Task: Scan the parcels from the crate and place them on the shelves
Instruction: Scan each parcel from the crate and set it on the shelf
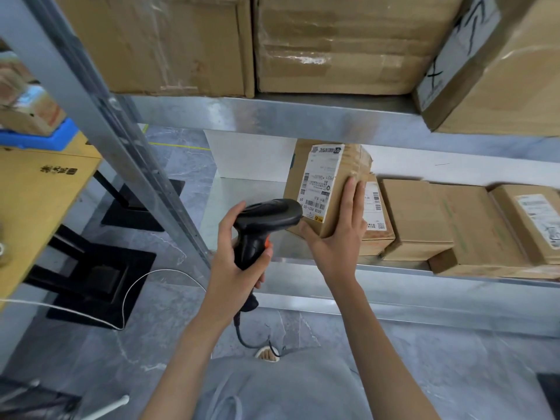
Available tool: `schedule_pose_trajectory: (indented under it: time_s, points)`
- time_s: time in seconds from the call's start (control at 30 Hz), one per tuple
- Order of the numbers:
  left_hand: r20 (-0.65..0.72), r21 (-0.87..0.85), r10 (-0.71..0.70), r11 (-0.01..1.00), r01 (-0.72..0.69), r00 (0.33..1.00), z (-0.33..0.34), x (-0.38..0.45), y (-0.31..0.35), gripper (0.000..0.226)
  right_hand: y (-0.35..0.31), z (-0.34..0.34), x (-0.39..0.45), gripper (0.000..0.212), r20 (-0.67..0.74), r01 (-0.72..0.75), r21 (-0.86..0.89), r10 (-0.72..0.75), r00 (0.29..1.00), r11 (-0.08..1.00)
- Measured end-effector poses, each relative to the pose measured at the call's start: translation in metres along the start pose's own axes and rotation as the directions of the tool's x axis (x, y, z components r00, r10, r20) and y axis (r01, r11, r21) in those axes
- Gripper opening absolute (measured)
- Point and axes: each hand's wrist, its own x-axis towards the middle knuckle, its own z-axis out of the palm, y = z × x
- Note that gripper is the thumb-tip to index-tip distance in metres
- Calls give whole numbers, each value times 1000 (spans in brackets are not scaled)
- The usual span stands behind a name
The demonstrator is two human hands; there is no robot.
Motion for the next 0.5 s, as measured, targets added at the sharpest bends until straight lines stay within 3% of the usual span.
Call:
schedule_pose_trajectory:
  time_s: [0.5]
  points:
    - [9,27,-50,998,50,999,0,1,0,76,2,2,-6,110,-11,16,-20,-16,1000,1000]
